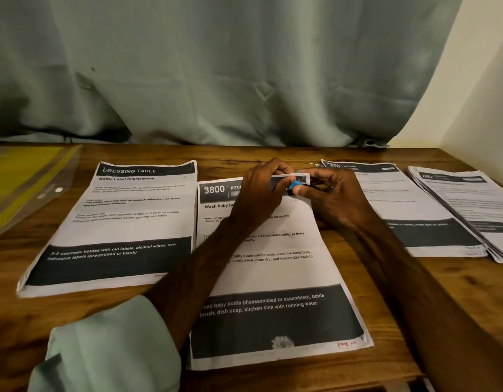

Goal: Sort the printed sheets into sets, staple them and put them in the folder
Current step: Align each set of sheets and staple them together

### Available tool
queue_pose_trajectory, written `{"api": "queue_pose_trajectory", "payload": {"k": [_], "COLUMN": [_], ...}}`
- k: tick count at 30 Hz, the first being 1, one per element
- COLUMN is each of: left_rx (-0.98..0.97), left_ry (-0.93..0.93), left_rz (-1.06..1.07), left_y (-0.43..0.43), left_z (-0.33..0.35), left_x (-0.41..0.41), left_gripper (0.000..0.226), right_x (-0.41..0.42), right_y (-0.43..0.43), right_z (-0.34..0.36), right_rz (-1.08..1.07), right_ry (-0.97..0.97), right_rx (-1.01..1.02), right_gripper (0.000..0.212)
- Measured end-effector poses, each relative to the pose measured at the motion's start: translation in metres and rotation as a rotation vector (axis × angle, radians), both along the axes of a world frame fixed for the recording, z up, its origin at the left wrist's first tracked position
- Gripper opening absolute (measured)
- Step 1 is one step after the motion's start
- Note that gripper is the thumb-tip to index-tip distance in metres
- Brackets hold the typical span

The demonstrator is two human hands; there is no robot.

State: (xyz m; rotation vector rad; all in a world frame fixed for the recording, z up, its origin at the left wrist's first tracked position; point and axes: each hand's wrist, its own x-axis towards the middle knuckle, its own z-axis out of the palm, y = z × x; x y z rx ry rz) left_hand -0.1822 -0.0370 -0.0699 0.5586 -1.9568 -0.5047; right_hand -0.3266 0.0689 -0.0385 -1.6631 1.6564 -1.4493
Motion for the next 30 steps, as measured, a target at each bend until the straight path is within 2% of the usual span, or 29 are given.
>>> {"api": "queue_pose_trajectory", "payload": {"k": [13, 20, 25, 30], "left_rx": [0.003, -0.049, -0.136, -0.119], "left_ry": [-0.025, -0.11, -0.191, -0.199], "left_rz": [-0.007, 0.047, 0.131, 0.123], "left_y": [-0.001, -0.005, -0.007, -0.007], "left_z": [0.0, -0.007, -0.007, -0.006], "left_x": [0.0, -0.002, -0.001, -0.001], "left_gripper": [0.019, 0.021, 0.029, 0.03], "right_x": [-0.003, -0.006, -0.007, -0.007], "right_y": [-0.002, -0.006, -0.008, -0.008], "right_z": [-0.003, -0.008, -0.009, -0.01], "right_rz": [0.007, -0.014, 0.003, 0.022], "right_ry": [0.032, 0.067, 0.037, 0.0], "right_rx": [-0.046, -0.069, -0.079, -0.067], "right_gripper": [0.021, 0.023, 0.023, 0.02]}}
